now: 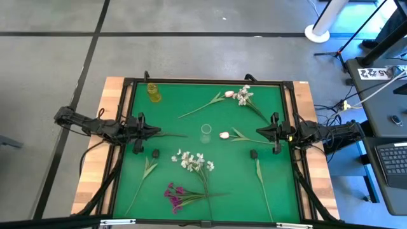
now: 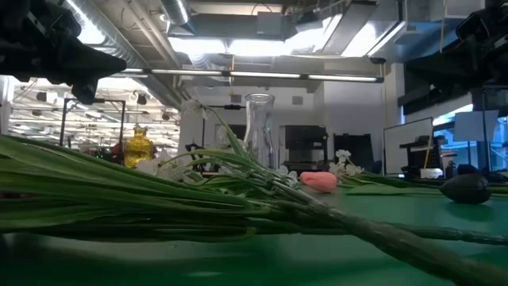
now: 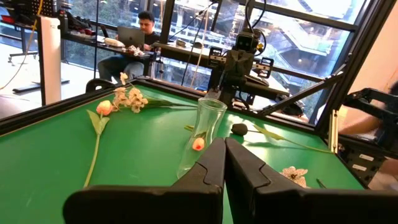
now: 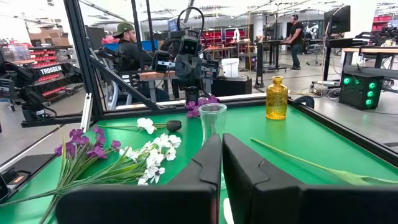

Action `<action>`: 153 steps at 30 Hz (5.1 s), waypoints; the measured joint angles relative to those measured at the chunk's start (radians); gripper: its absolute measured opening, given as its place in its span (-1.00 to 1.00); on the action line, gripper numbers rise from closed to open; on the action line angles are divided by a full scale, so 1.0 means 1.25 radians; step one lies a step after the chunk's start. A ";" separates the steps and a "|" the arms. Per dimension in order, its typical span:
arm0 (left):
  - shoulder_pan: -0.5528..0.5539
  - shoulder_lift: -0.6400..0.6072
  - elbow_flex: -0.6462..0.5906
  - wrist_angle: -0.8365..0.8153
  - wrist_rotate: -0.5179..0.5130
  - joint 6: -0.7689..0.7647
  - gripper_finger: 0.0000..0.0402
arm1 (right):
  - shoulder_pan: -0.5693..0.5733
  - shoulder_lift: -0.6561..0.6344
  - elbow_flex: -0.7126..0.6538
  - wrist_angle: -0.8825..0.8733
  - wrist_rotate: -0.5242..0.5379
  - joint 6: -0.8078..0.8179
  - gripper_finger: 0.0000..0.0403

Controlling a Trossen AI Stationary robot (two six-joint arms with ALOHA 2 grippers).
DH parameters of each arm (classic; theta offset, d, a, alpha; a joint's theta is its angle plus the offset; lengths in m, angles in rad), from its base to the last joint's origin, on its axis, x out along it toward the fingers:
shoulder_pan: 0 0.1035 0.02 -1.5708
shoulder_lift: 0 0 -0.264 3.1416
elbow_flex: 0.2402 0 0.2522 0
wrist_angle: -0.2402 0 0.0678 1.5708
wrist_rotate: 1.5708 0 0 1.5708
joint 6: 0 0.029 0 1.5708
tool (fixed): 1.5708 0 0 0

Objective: Sort flowers into vase by color

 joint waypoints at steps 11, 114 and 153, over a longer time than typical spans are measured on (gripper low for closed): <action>0.000 0.000 0.000 0.000 0.000 0.000 -1.00 | 0.000 0.000 0.000 0.000 0.000 0.000 -0.92; 0.000 0.000 0.000 0.000 0.000 0.000 -1.00 | 0.000 0.000 0.000 0.000 0.000 0.000 -0.92; 0.000 0.000 0.000 0.000 0.000 0.000 -1.00 | 0.001 0.219 0.198 0.189 -0.199 0.106 -0.92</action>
